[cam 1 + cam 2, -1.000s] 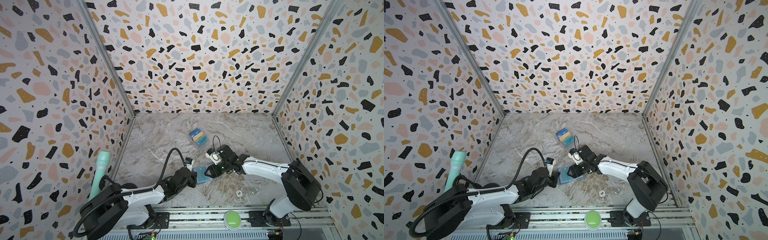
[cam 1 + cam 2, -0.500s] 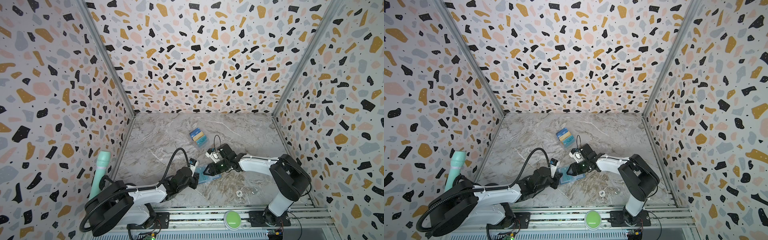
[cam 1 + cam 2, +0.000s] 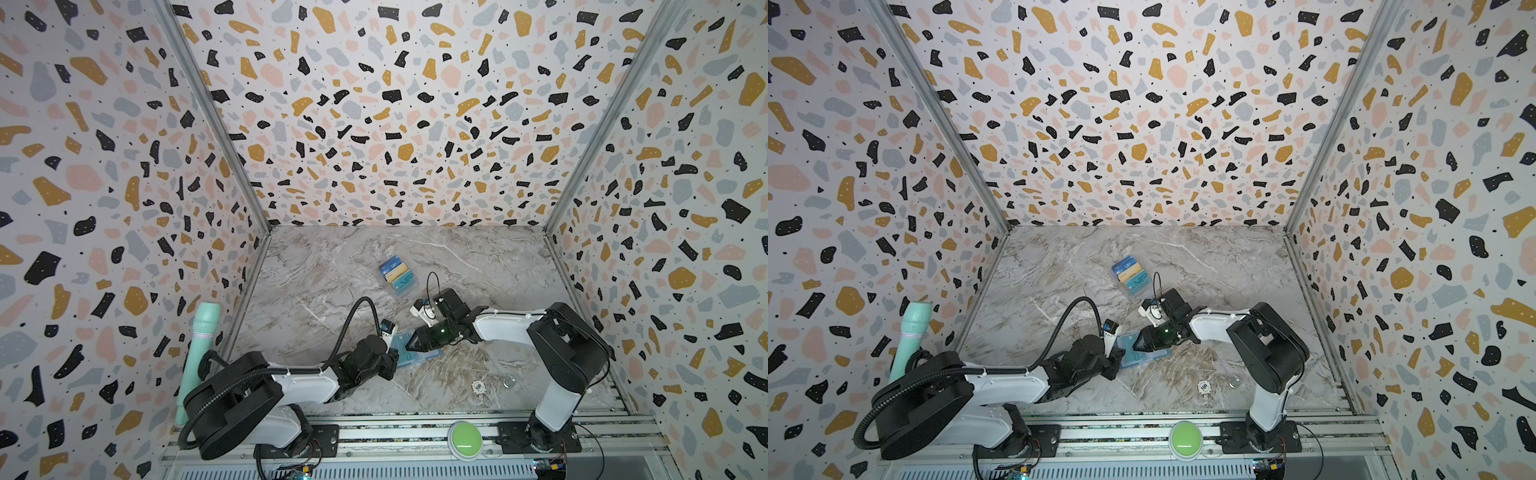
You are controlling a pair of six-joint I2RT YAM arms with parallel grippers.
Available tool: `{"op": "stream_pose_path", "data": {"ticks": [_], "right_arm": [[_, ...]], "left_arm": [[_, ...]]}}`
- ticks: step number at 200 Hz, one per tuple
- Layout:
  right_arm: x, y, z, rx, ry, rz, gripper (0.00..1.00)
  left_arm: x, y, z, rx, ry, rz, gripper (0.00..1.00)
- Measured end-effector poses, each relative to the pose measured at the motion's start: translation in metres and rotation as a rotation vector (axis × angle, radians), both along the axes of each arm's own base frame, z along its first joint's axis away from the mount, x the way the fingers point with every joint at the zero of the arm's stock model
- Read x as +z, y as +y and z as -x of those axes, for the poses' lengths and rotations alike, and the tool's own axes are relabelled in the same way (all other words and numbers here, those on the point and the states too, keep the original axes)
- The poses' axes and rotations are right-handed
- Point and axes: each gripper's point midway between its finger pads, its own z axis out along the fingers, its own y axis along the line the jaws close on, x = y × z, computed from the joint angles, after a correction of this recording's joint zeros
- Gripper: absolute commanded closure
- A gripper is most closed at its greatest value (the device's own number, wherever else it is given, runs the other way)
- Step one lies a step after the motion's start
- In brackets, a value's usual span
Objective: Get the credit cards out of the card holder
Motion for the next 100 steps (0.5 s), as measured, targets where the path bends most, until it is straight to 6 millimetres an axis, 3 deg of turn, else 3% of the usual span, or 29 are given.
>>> {"op": "stream_pose_path", "data": {"ticks": [100], "right_arm": [[0.0028, 0.0064, 0.0, 0.018, 0.024, -0.037, 0.53]], "left_arm": [[-0.0059, 0.0038, 0.0028, 0.003, -0.002, 0.006, 1.0]]}}
